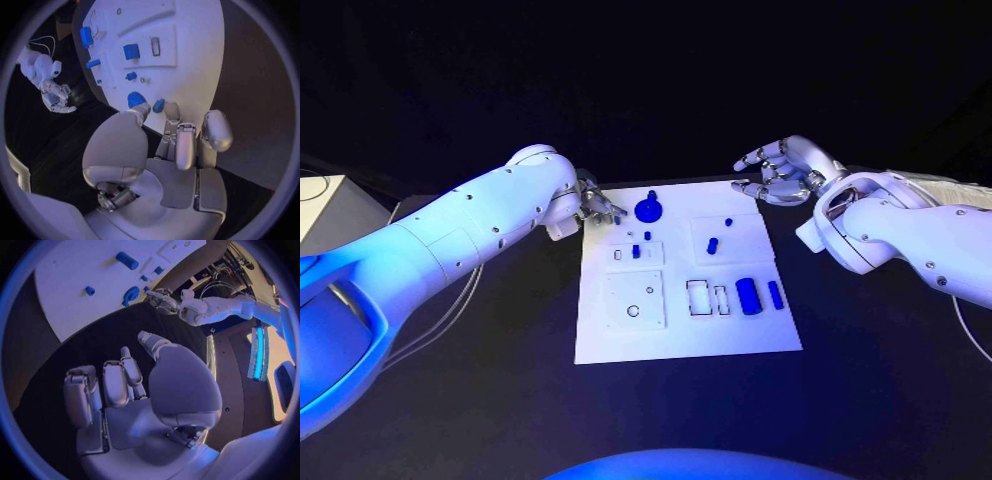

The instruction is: Assemble the parts on the task board

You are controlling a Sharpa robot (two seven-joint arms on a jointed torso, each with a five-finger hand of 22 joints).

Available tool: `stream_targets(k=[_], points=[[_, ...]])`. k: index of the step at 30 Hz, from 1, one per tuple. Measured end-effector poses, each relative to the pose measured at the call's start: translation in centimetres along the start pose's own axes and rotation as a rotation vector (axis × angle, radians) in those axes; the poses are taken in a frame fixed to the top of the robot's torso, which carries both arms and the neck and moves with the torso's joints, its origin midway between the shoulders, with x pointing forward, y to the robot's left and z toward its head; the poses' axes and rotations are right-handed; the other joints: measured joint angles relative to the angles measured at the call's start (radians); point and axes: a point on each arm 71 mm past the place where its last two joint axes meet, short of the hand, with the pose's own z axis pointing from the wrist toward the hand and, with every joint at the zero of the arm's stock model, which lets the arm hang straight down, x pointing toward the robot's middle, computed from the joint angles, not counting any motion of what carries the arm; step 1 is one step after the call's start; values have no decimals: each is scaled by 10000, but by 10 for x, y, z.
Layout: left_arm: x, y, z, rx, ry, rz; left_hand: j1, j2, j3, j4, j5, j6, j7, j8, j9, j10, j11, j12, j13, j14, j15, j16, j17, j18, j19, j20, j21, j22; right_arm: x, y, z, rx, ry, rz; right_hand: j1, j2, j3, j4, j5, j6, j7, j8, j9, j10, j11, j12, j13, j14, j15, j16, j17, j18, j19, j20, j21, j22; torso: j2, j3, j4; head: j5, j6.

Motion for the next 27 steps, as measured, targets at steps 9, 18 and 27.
stream_targets(k=[9,18,27], points=[[0,1,0,-13,5,-19,165,165,-28,28,0,104,-34,142,14,3,-75,35,-7,0,0,0,1,-1,0,0,0,0,0,0,0,1,-1,-3,0,0,0,0,0,1,-1,0,0,0,0,0,0,0,0,0,-1,0,0,0,0,-2,-8,5,5,-13,-45],[0,1,0,10,44,-125,780,365,240,-45,0,145,-74,441,92,-87,-164,35,-165,-1,-74,0,1,0,-38,-38,0,-16,0,0,1,0,0,-8,0,0,0,0,0,3,-3,0,-2,0,0,0,0,0,0,0,-3,0,0,0,0,-3,-21,5,7,-14,-75],[0,1,0,58,92,-272,995,388,364,-56,0,102,-108,531,96,-123,-199,35,-255,36,-111,0,0,0,-73,-74,0,-38,1,0,2,-1,3,-11,0,0,0,0,0,4,-4,1,8,0,0,0,11,0,0,0,-4,0,0,0,0,-4,-19,7,0,-23,-68]])
